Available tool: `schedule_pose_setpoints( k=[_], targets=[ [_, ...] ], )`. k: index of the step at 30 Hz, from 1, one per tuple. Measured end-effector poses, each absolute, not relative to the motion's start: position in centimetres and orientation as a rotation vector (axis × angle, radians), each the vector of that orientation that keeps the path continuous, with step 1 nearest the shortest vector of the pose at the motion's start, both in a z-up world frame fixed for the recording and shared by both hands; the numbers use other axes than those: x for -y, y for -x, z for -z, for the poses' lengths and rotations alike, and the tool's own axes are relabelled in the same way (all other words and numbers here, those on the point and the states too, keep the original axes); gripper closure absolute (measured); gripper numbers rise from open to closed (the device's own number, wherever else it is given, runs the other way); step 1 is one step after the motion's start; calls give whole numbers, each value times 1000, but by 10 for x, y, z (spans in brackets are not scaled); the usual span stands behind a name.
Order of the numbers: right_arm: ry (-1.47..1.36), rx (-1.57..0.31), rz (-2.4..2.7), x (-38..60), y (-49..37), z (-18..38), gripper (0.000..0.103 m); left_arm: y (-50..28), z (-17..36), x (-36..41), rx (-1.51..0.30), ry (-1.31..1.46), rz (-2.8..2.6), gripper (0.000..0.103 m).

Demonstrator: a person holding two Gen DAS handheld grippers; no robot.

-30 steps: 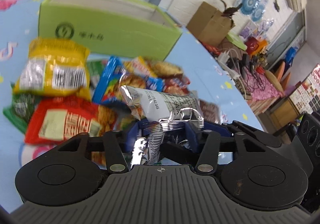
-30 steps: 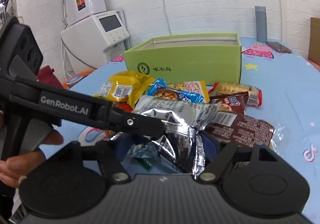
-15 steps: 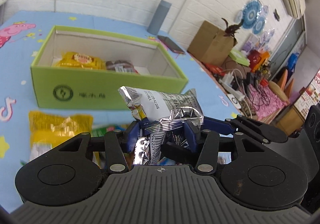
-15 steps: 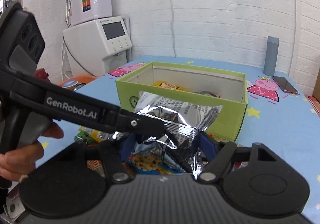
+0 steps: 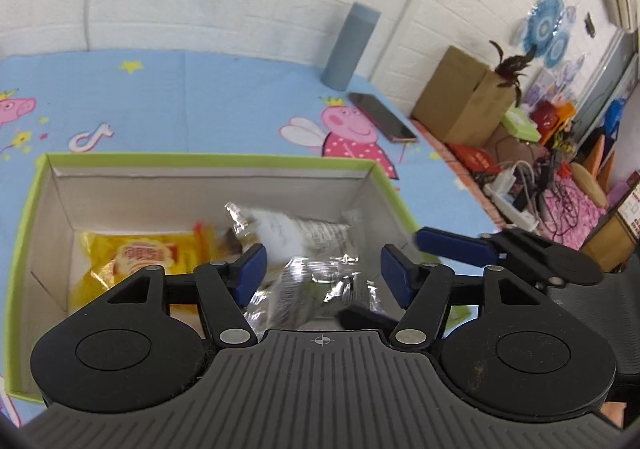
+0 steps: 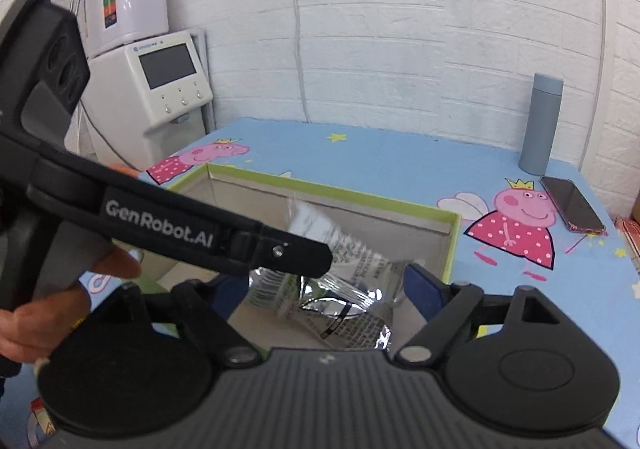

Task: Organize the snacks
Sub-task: 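Carry the silver pack with the left gripper and drop it into the box, then grasp the clear pack of brown cake with the left gripper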

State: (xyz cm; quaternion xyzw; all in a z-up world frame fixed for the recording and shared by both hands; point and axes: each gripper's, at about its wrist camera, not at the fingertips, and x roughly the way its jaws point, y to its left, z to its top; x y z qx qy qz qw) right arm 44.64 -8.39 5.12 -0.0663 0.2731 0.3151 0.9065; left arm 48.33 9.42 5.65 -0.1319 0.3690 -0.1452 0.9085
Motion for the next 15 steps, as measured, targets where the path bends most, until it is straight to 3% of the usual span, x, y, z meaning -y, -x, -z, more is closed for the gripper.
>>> schedule_pose_setpoints(
  k=[6, 15],
  targets=[
    [132, -465, -658, 110, -381, -66, 10, -429, -76, -93, -665, 262, 311, 36],
    [13, -540, -555, 180, -286, -39, 10, -332, -79, -46, -661, 196, 342, 30]
  ],
)
